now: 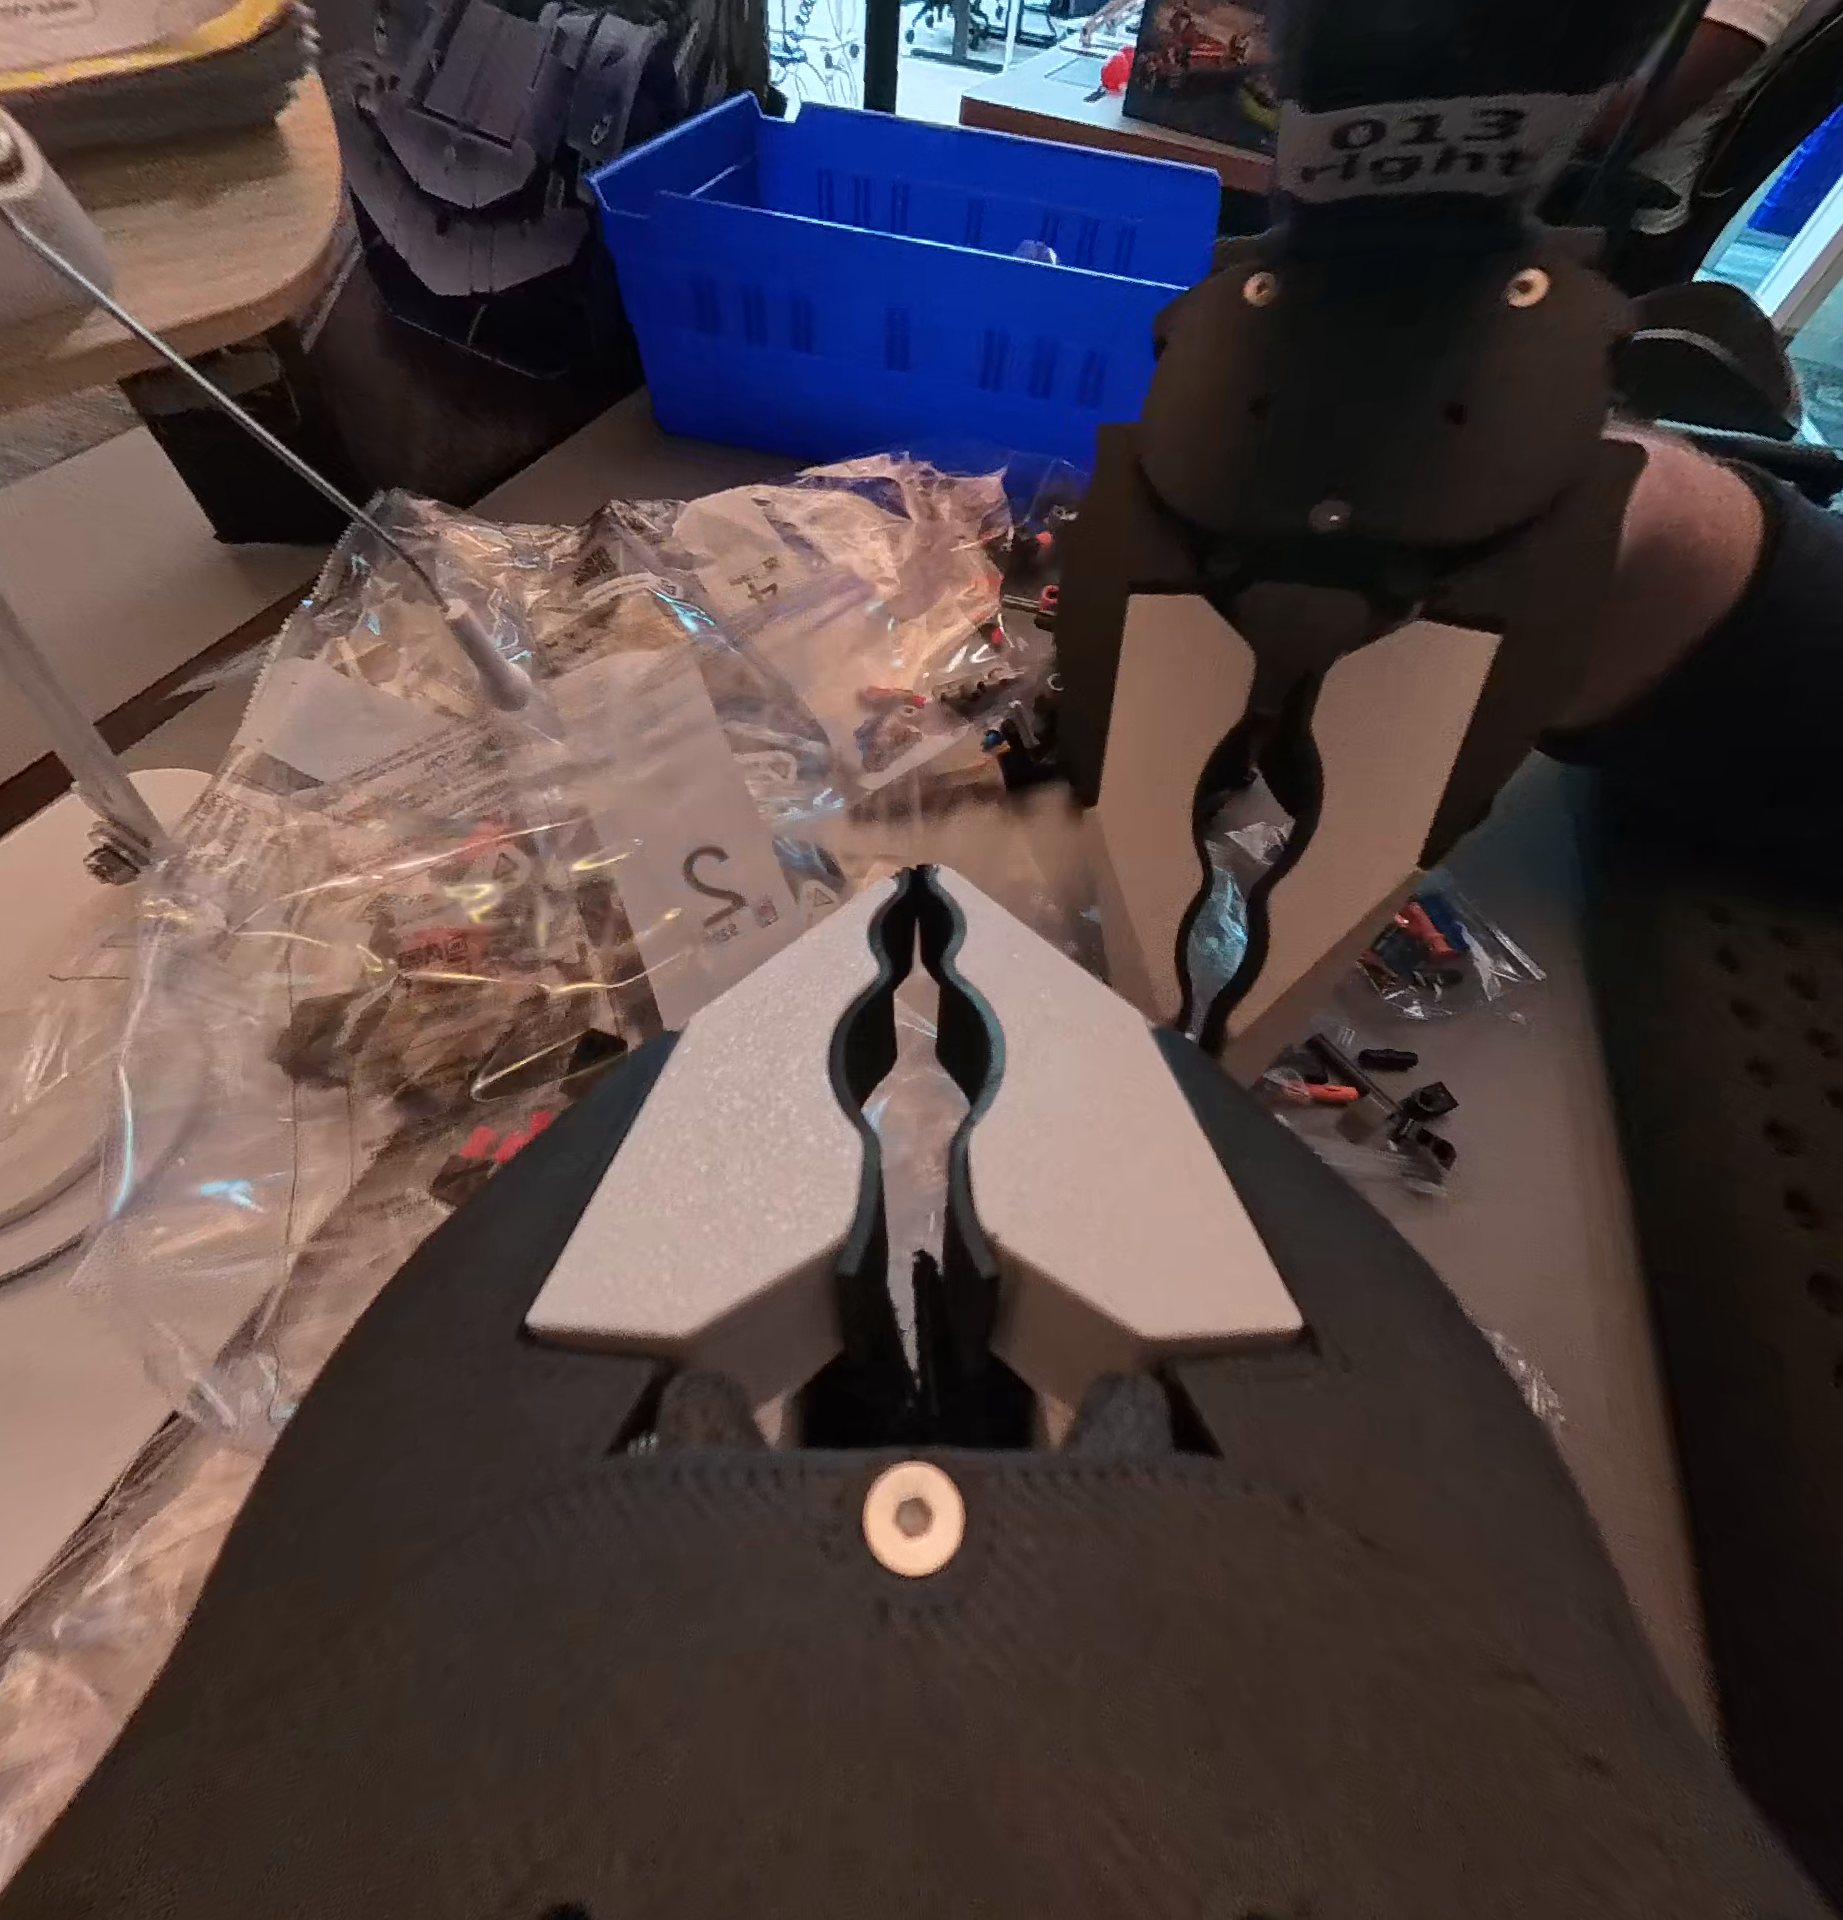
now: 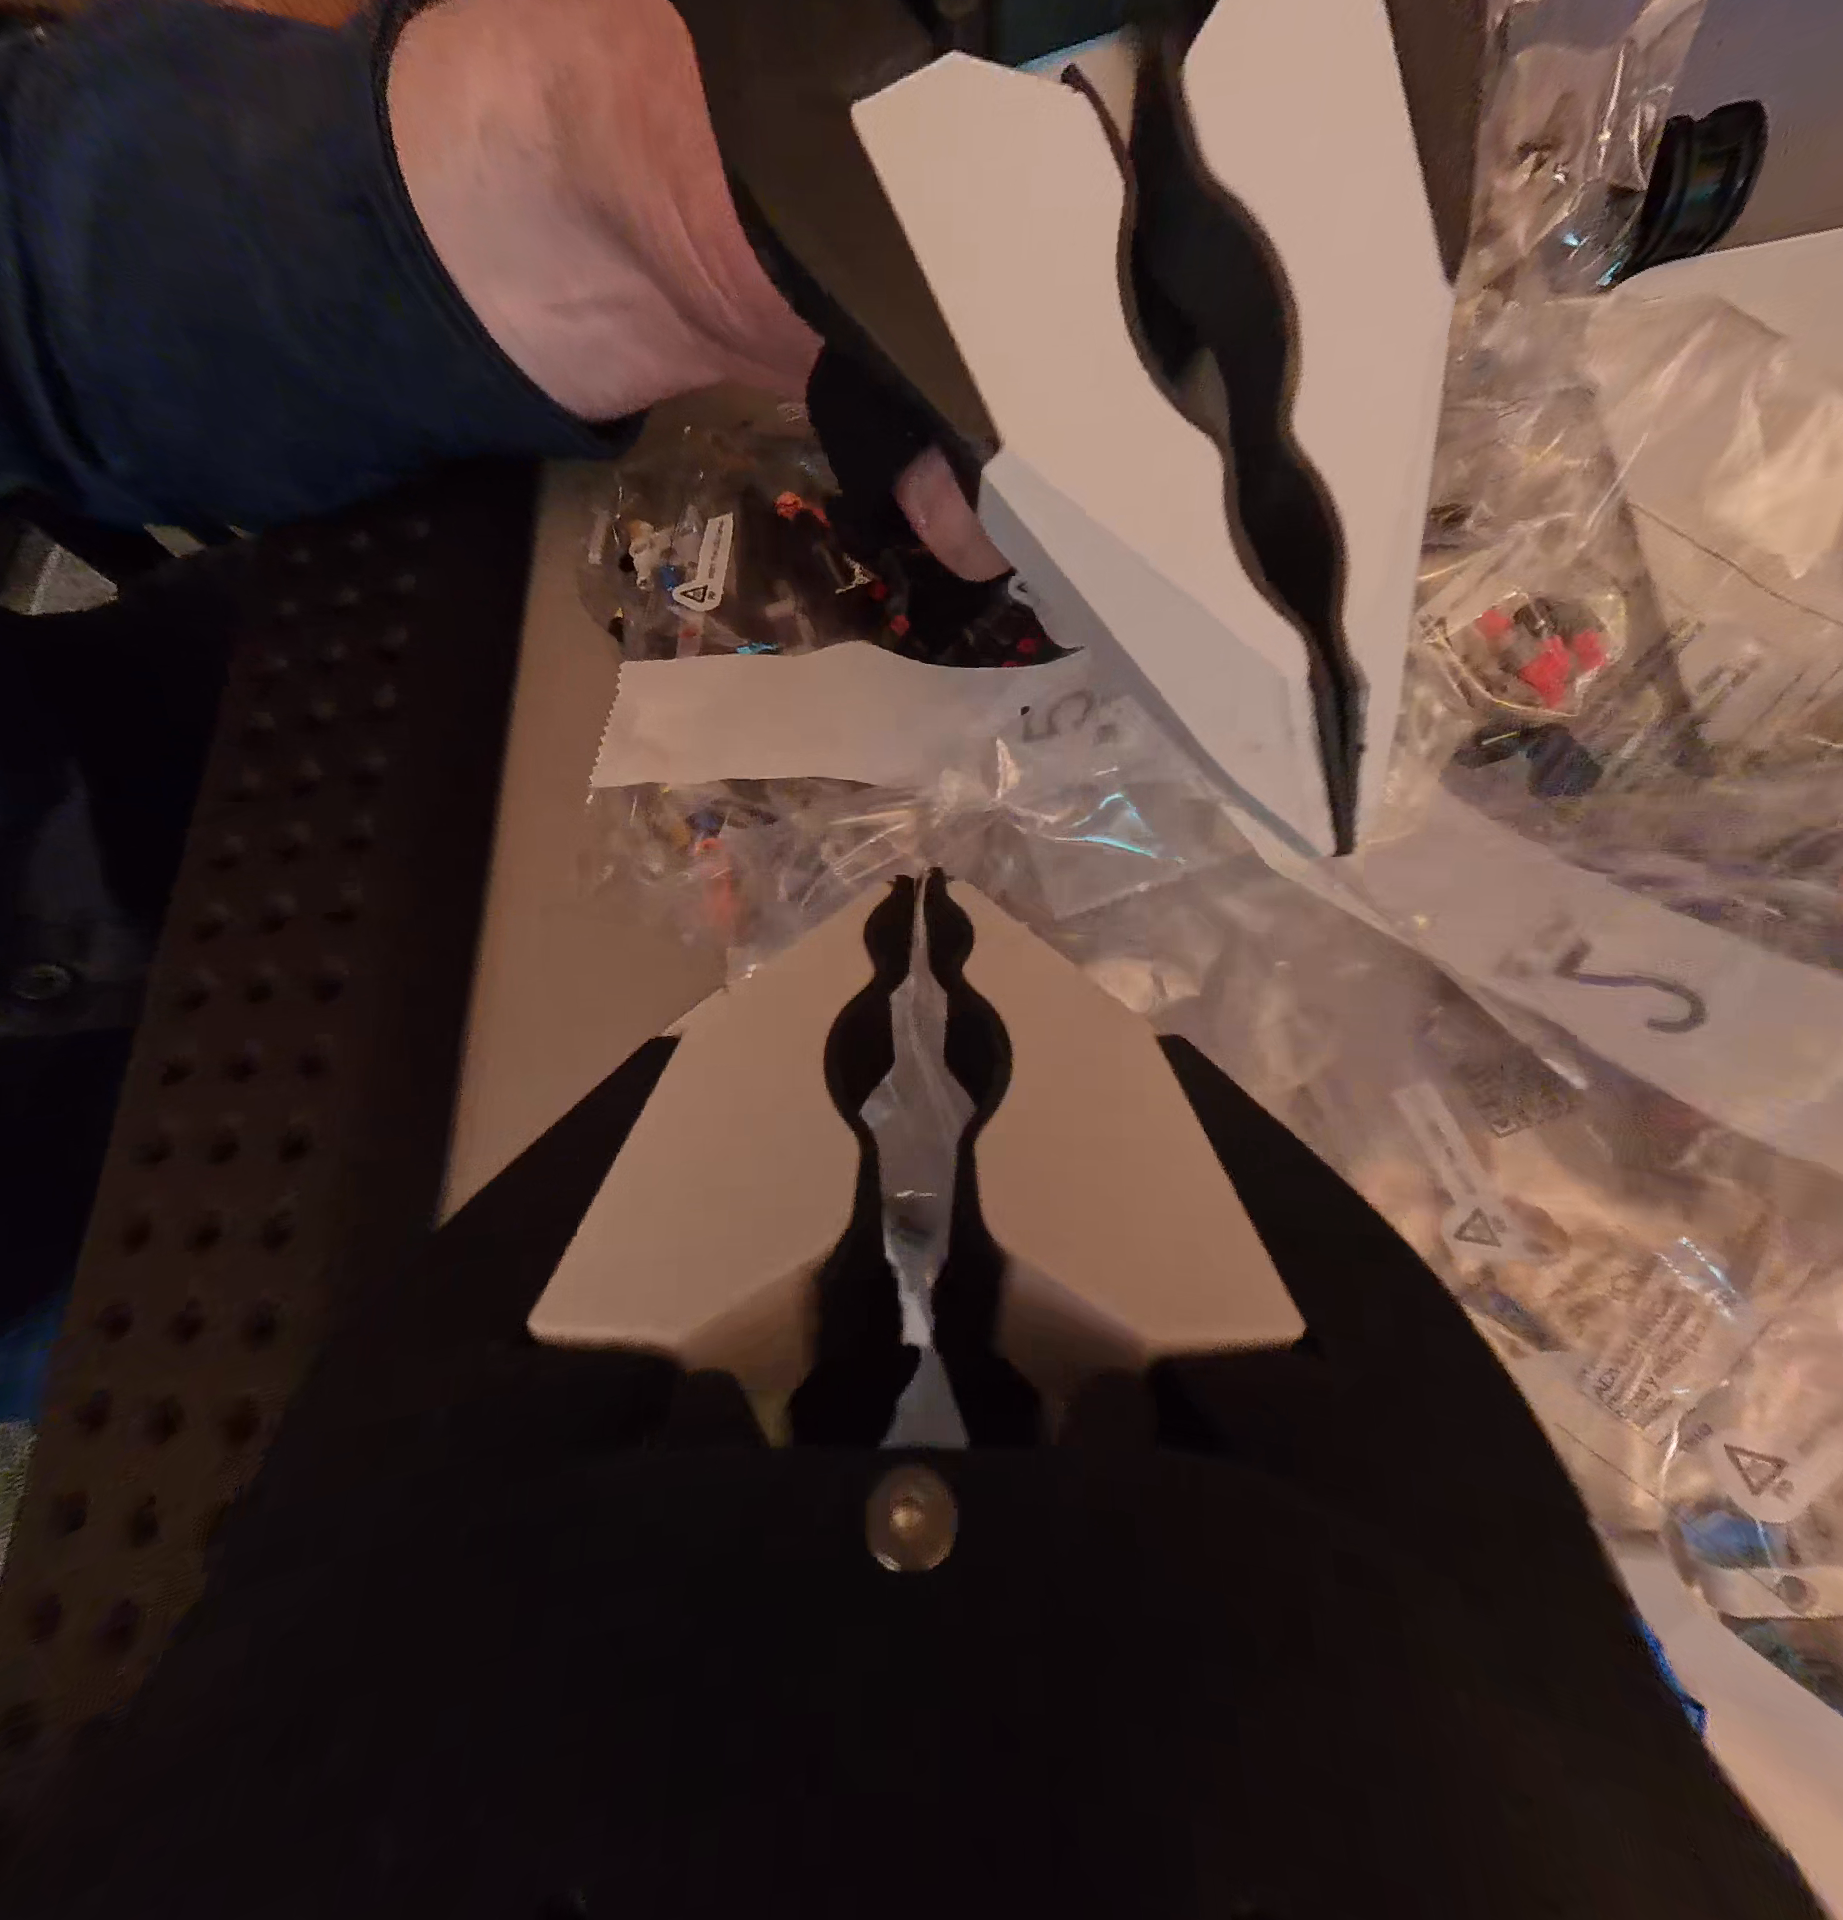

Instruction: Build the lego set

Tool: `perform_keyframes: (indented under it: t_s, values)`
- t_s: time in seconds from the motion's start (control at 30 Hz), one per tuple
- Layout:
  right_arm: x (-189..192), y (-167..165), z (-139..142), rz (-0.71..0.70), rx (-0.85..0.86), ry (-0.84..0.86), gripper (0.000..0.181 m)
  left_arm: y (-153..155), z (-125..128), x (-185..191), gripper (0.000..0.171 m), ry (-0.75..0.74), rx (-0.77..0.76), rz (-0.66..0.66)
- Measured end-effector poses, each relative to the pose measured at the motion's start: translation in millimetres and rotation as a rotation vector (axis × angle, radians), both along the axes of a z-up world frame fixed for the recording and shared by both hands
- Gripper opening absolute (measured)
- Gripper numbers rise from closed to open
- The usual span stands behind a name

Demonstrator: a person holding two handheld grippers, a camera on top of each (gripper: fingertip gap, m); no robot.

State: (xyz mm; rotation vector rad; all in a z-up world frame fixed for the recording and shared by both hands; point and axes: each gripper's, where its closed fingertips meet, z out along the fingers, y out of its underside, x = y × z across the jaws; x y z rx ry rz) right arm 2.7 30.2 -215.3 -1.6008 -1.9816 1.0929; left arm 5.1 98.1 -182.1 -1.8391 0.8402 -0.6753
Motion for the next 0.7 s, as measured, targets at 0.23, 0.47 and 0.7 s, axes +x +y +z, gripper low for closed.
perform_keyframes:
  t_s: [0.23,0.47,0.7]
  values:
    - [0.6,4.3,4.5,-0.018,0.073,0.012,0.000,4.7,0.9,-10.7,0.000,0.012,0.006,0.039]
    - [1.0,3.4,2.6,-0.003,0.177,-0.002,0.000,-8.8,-13.2,-1.9,0.032,0.083,-0.060,-0.049]
    - [0.8,2.2,-3.8,0.009,0.247,-0.032,0.000,-11.2,-32.7,-1.0,0.049,0.189,-0.105,-0.048]
